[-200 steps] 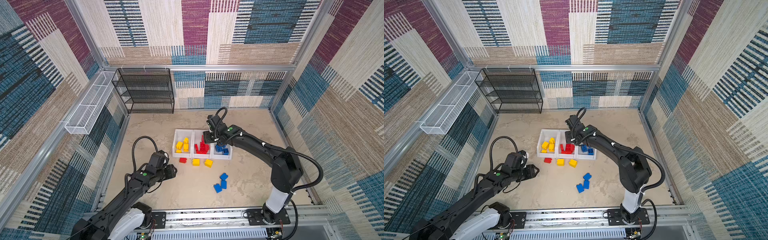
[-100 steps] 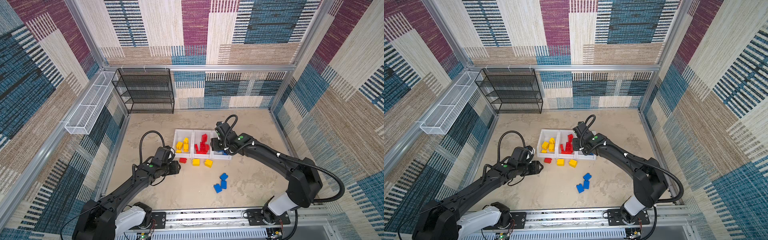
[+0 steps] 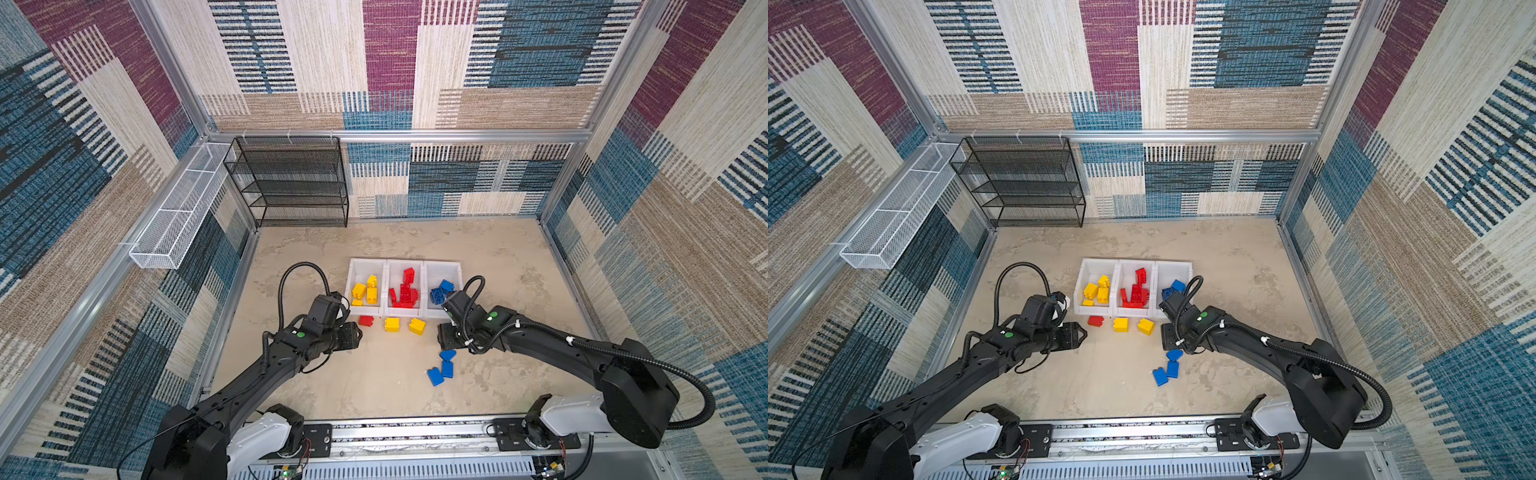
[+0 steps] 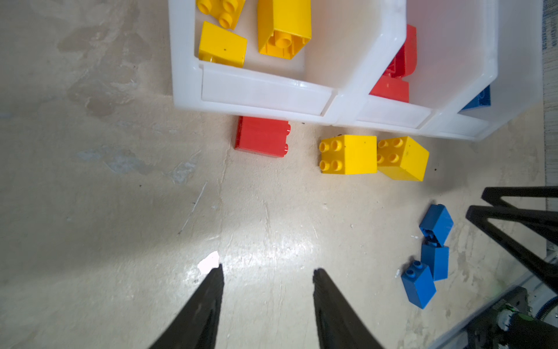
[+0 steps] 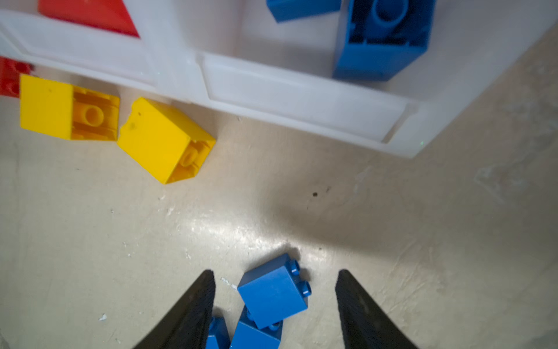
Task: Sort the legos into containers by color
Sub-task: Pick up the lego from the center of the table.
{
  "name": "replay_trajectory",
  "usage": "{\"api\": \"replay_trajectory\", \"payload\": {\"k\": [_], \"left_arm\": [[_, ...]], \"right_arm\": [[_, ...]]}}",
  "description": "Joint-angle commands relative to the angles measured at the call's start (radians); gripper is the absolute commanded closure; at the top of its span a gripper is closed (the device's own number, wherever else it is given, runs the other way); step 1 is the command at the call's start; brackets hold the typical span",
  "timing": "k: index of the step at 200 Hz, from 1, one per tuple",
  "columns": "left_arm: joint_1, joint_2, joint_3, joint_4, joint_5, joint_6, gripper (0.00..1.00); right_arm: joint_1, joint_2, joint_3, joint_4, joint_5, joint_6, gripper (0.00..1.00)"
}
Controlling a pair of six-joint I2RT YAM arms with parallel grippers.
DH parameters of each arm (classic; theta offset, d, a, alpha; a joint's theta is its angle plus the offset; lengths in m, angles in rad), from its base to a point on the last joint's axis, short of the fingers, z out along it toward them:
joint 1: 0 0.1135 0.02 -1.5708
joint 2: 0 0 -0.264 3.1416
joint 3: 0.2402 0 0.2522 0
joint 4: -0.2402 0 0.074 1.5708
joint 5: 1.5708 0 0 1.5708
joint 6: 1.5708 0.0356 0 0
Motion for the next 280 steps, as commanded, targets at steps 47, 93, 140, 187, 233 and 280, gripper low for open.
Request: {"api": "replay_trajectory", "payload": {"k": [47,93,140,187,233,280], "left_arm": [[-0.002,-0.035,-0.023,0.011,0.011,-0.011,0.48],[-0.004,-0.047,-0.031,0.01,0.012,-0.019,0.48],[-0.004,-0.052,-0.035,0.011,0.017,-0.017,0.48],[-0.004,-0.052,-0.034,0.011,0.013,-0.021,0.48],[-0.004,-0.048,-0.03,0.011,0.013,-0.017,0.48],[-0.004,-0.052,-0.025,0.003,0.008,-0.01,0.47]], "right_arm": [[0.064,0.058,-0.049,0.051,-0.006,0.05,0.33],[0.066,0.106,-0.035,0.04,0.045,0.028,0.34],[0.066,0.14,-0.014,0.027,0.086,0.002,0.39],[0.066,0.142,-0.027,0.035,0.077,-0.007,0.55],[0.066,0.127,-0.015,0.027,0.079,-0.003,0.61],[0.03,0.106,0.147,-0.032,0.124,-0.078,0.62]]}}
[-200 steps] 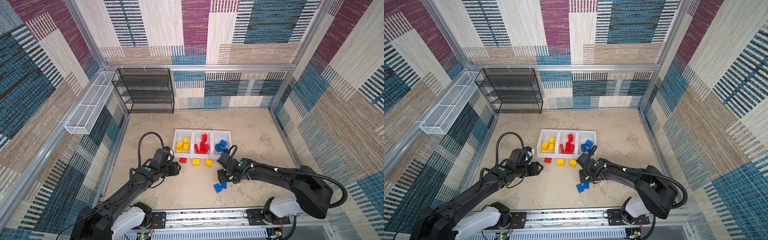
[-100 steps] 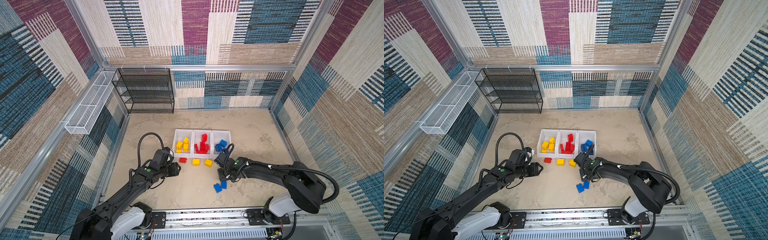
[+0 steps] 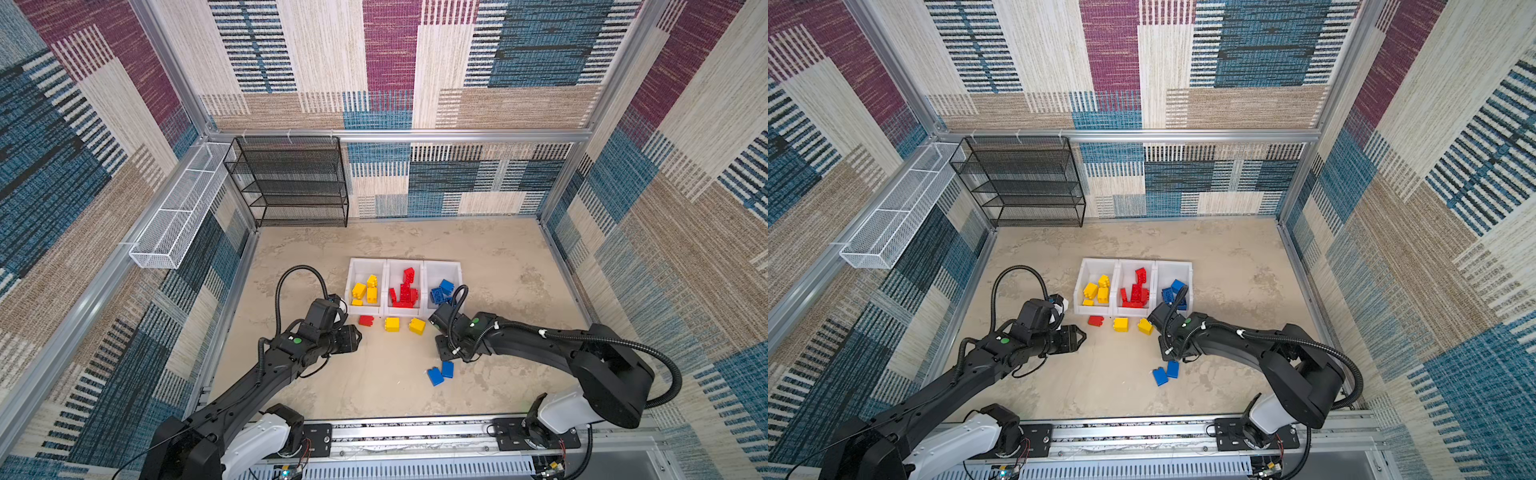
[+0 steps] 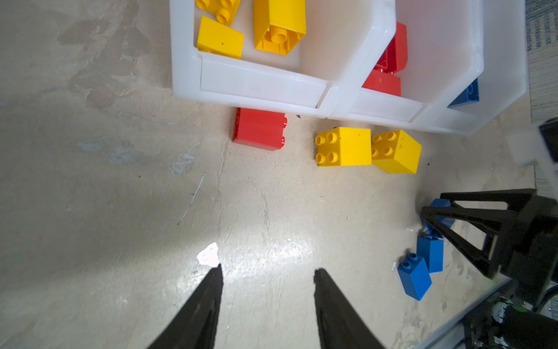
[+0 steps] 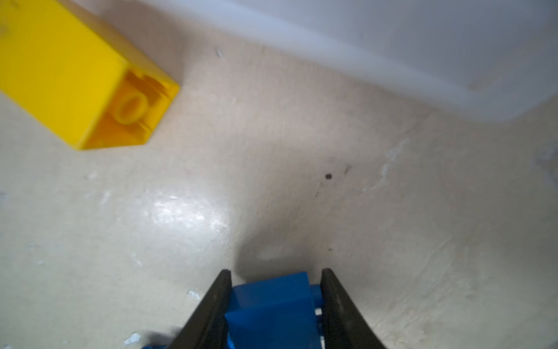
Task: Sort the legos into containers by color
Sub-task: Pick up the lego from the center of the table, then place the lego in the container.
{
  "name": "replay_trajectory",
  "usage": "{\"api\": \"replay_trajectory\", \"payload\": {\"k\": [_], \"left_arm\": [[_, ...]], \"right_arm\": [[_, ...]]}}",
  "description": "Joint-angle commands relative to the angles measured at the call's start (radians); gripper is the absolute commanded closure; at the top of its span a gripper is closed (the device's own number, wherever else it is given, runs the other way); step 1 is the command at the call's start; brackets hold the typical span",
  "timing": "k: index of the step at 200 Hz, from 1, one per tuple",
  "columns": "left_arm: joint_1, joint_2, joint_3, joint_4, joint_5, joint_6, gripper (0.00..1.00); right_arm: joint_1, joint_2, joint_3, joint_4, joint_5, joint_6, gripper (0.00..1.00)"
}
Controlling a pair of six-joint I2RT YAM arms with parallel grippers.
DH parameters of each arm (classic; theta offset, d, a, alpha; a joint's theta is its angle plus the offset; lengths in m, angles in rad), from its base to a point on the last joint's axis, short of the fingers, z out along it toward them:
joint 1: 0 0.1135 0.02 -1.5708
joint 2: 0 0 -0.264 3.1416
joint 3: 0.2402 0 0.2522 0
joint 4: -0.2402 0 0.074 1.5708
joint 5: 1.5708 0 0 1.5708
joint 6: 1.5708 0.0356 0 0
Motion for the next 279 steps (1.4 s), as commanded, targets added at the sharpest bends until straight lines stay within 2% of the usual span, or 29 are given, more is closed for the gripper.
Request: {"api": "replay_trajectory", "payload": {"k": [1,23,48,113,123,139,152,171,233,279], "left_arm": [[-0.001,-0.002,0.007,0.0,0.002,-0.002,0.47],[-0.001,-0.004,0.005,0.0,0.006,-0.007,0.47],[-0.001,-0.008,0.003,-0.001,0.01,-0.012,0.47],[-0.005,-0.053,-0.019,-0.016,0.025,-0.03,0.47],[-0.005,-0.063,-0.025,-0.016,0.022,-0.033,0.47],[-0.007,-0.07,-0.03,-0.018,0.021,-0.034,0.47],[-0.007,-0.068,-0.029,-0.018,0.021,-0.032,0.47],[-0.007,-0.059,-0.023,-0.018,0.022,-0.03,0.47],[-0.049,0.006,-0.005,0.043,0.024,-0.042,0.47],[-0.12,0.134,0.088,0.048,-0.011,-0.016,0.47]], "right_arm": [[-0.03,-0.011,0.088,-0.018,0.036,-0.055,0.62],[-0.101,0.012,0.204,-0.004,0.045,-0.13,0.62],[-0.177,0.105,0.329,0.026,0.046,-0.199,0.62],[-0.298,0.353,0.582,0.054,-0.018,-0.238,0.62],[-0.304,0.375,0.603,0.055,-0.026,-0.236,0.59],[-0.306,0.399,0.629,0.048,-0.028,-0.234,0.44],[-0.308,0.397,0.634,0.047,-0.026,-0.23,0.33],[-0.308,0.373,0.624,0.052,-0.023,-0.223,0.27],[-0.308,0.217,0.5,0.065,-0.038,-0.186,0.25],[-0.308,0.086,0.39,0.066,-0.048,-0.15,0.24]]}}
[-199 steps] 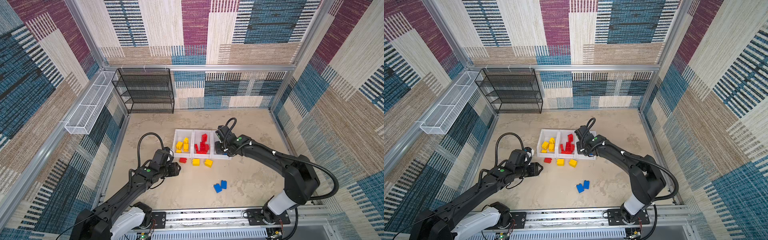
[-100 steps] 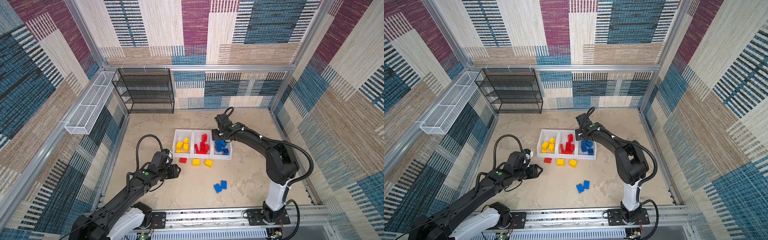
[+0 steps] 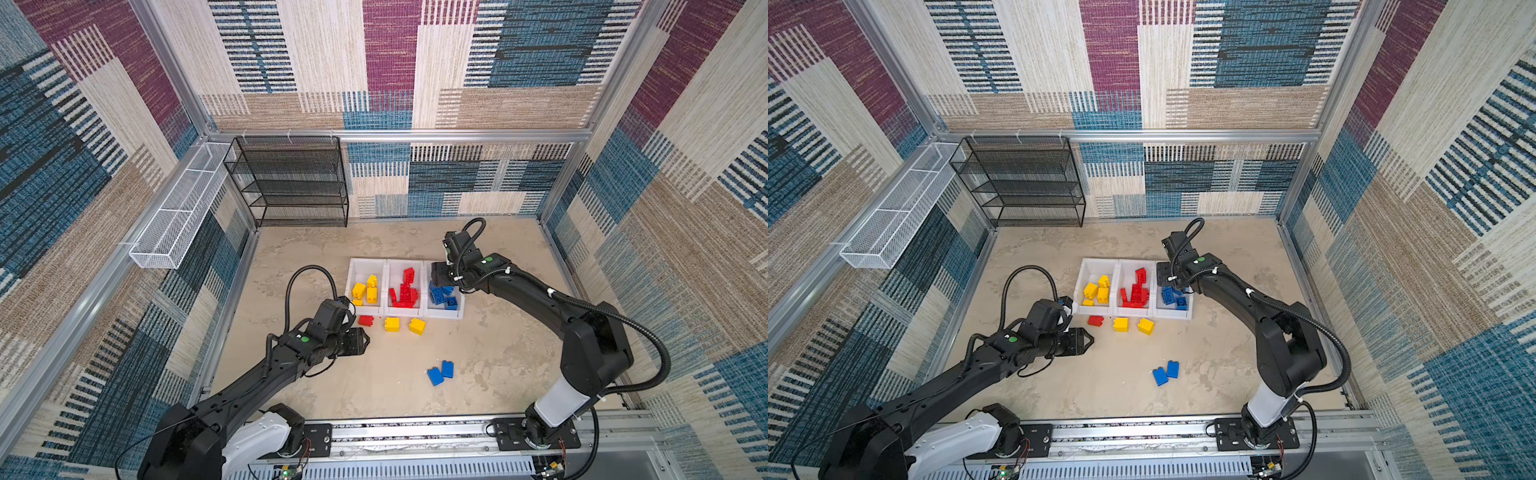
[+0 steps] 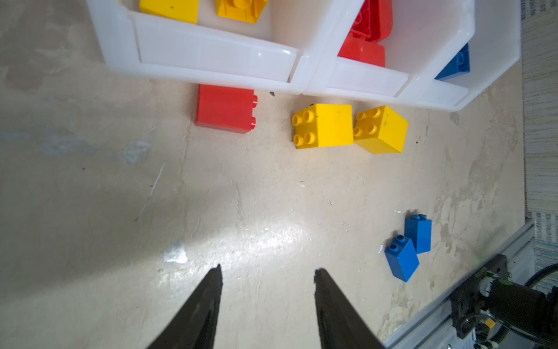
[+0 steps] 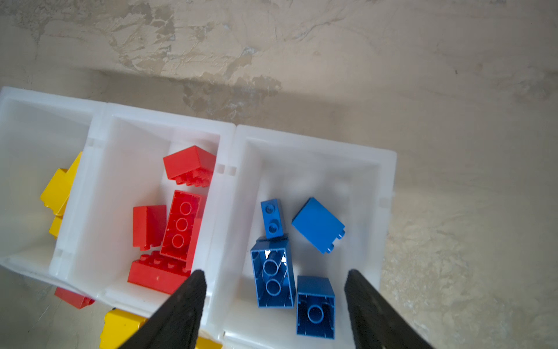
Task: Sort the legos into containers by color
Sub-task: Place the lego in the container, then pick up the lego from the center of the table.
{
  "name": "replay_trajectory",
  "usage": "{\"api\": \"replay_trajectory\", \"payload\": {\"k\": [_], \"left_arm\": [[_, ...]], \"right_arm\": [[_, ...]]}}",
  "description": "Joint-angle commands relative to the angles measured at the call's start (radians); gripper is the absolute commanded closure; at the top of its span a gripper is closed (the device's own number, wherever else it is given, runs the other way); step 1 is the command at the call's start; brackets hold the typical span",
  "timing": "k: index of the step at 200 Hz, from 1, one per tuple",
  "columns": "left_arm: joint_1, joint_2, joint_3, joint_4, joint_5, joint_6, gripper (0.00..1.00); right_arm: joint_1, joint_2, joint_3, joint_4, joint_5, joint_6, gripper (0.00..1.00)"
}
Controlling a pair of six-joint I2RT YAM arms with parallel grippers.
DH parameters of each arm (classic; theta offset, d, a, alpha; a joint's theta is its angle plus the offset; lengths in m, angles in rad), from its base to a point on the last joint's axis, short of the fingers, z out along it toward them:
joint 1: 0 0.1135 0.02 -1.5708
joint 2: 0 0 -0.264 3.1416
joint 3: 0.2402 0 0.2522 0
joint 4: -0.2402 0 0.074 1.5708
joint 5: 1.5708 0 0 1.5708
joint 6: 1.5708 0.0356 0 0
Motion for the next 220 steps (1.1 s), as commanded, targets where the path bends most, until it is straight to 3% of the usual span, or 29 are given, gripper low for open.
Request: {"api": "replay_trajectory", "payload": {"k": [1,50,121,183,220], "left_arm": [[-0.03,0.053,0.046,0.026,-0.031,0.011,0.47],[-0.126,0.201,0.158,0.03,-0.119,0.007,0.43],[-0.192,0.464,0.395,-0.068,-0.219,-0.002,0.41],[-0.235,0.561,0.493,-0.13,-0.337,-0.024,0.4],[-0.241,0.6,0.518,-0.143,-0.348,-0.02,0.4]], "right_arm": [[0.002,-0.058,-0.038,0.015,-0.005,0.036,0.24],[0.001,-0.172,-0.144,0.012,-0.008,0.067,0.24],[0.002,-0.266,-0.222,0.014,-0.014,0.083,0.23],[0.002,-0.302,-0.268,0.024,-0.027,0.083,0.23],[0.001,-0.311,-0.283,0.029,-0.035,0.082,0.23]]}}
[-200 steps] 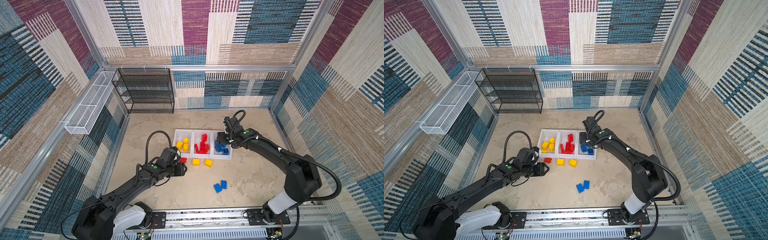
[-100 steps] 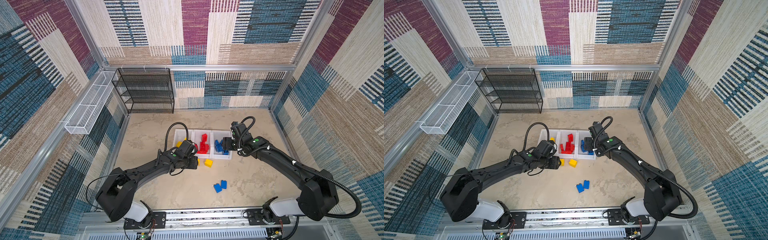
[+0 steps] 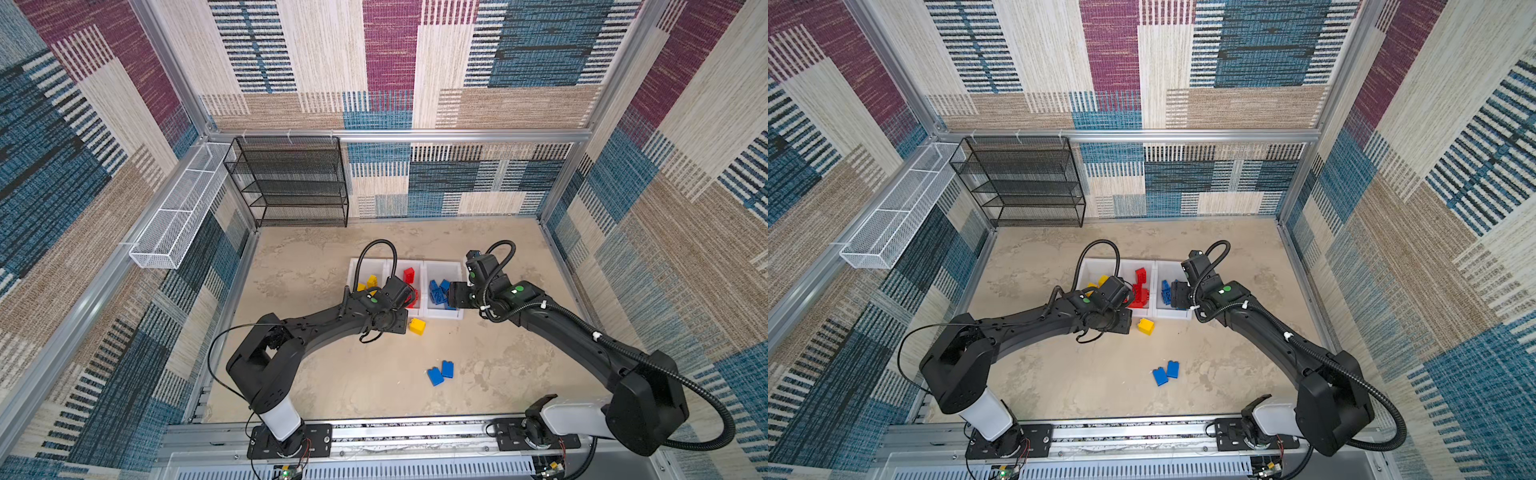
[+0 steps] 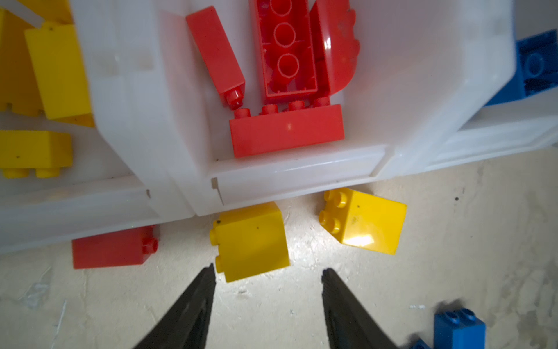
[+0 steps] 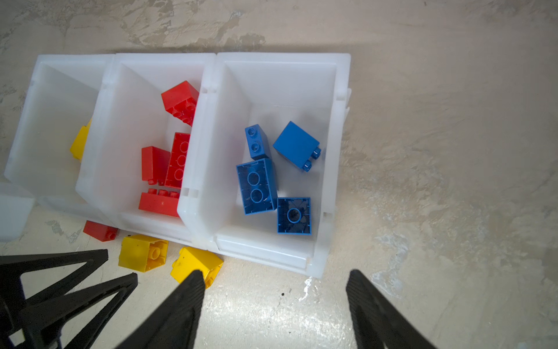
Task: Sort the legos into containers by color
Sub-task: Pick up the lego from the center of the table.
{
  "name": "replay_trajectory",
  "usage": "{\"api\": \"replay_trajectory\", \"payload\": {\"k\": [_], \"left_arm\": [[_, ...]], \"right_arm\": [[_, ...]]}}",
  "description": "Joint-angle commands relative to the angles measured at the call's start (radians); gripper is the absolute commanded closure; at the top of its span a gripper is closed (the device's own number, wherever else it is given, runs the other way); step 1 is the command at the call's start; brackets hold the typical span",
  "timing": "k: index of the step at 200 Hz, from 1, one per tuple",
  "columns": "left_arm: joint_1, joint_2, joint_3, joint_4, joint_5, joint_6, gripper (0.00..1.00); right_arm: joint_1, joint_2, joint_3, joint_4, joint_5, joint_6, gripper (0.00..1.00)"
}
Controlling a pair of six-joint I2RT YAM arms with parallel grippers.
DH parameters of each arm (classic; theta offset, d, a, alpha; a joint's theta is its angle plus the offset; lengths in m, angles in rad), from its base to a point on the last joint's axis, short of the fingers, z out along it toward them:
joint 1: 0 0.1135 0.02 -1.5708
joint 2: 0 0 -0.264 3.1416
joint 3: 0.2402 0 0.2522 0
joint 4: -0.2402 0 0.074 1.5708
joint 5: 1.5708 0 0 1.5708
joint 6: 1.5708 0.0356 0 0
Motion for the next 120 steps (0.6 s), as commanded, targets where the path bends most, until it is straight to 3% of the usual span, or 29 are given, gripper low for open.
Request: {"api": "replay_trajectory", "payload": {"k": [1,120], "left_arm": [[-0.004,0.018,0.017,-0.034,-0.043,-0.006,0.4],[-0.008,0.138,0.116,-0.1,-0.092,0.02,0.44]], "right_arm": [[0.001,-0.01,-0.007,0.028,-0.008,0.009,0.23],[0.001,-0.024,-0.025,0.028,-0.016,-0.001,0.23]]}}
